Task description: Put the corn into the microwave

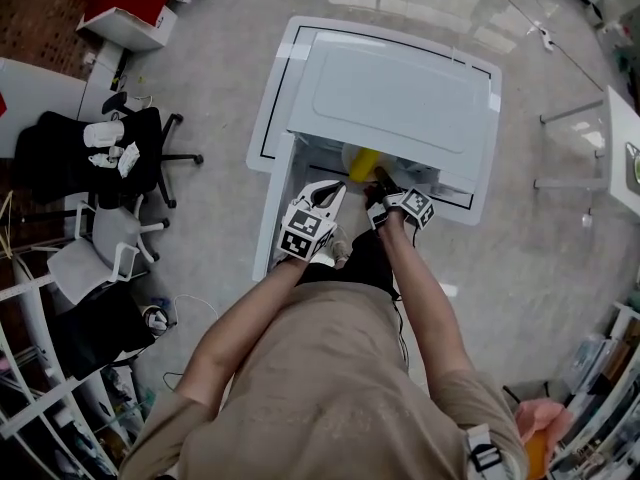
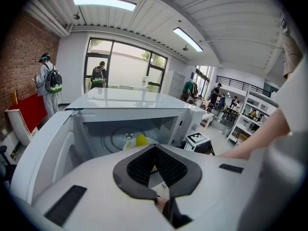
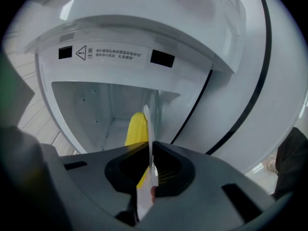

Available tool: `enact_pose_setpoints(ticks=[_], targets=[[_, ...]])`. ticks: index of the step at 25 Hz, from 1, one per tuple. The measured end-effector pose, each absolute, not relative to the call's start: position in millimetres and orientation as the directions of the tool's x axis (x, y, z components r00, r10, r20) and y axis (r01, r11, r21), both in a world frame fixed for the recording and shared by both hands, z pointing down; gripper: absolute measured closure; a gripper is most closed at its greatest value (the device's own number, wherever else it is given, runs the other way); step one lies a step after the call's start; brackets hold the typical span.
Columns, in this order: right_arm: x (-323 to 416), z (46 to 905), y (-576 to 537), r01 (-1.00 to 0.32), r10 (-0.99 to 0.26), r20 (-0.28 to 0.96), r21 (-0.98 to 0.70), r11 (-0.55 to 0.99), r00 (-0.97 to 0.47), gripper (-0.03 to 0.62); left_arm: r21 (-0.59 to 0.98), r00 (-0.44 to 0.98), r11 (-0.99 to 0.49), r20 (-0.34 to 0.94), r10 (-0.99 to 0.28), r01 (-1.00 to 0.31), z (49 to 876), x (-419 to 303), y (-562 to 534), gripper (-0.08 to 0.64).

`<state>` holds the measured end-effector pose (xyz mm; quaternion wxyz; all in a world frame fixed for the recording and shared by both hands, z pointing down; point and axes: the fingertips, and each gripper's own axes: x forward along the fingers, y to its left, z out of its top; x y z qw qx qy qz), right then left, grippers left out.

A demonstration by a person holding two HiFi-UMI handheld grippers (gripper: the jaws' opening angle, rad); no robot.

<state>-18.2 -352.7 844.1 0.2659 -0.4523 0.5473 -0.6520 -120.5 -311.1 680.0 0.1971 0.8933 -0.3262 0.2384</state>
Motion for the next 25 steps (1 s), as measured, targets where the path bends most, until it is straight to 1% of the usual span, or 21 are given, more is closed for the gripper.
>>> enact_pose_setpoints(ticks=[7, 14, 17, 19, 20, 21, 22, 23, 25], targets=[[-15.1, 851.8, -368.5, -0.094, -0.857, 0.303, -0.952, -0.291, -0.417, 0.569, 0.202, 0.675, -0.713, 0.564, -0.475, -0.671, 684.7, -120.9, -306.9, 0.555], [-15.2, 855.2, -385.5, -0.093, -0.849, 0.372, -0.926, -0.365, -0.376, 0.569, 0.203, 0.673, -0.713, 0.571, -0.470, -0.671, 687.5, -120.4, -299.7, 0.555], [-16.7, 853.9, -388.9, -0.091, -0.856, 0.352, -0.935, -0.344, -0.379, 0.569, 0.202, 0.673, -0.712, 0.568, -0.474, -0.672, 686.5, -123.0, -297.5, 0.555], [-18.0, 850.6, -385.9, -0.114, -0.862, 0.329, -0.944, -0.310, -0.385, 0.564, 0.203, 0.673, -0.710, 0.565, -0.477, -0.674, 682.7, -126.7, -296.5, 0.555], [-18.5, 847.4, -383.3, -0.124, -0.866, 0.313, -0.950, -0.287, -0.389, 0.540, 0.201, 0.672, -0.710, 0.563, -0.481, -0.675, 680.5, -128.6, -296.5, 0.555], [-18.9, 843.1, -380.2, -0.134, -0.871, 0.291, -0.957, -0.259, -0.396, 0.480, 0.198, 0.672, -0.709, 0.560, -0.485, -0.676, 678.2, -130.2, -296.6, 0.555], [-19.0, 838.6, -376.3, -0.150, -0.874, 0.272, -0.962, -0.230, -0.403, 0.442, 0.198, 0.672, -0.708, 0.556, -0.488, -0.678, 676.4, -131.5, -296.4, 0.555], [-18.7, 835.0, -371.2, -0.183, -0.874, 0.262, -0.962, -0.202, -0.409, 0.422, 0.201, 0.674, -0.706, 0.553, -0.490, -0.679, 675.0, -132.7, -295.8, 0.555], [-18.2, 831.2, -359.7, -0.304, -0.863, 0.279, -0.940, -0.155, -0.422, 0.410, 0.209, 0.677, -0.703, 0.548, -0.492, -0.680, 673.2, -134.4, -293.7, 0.555]])
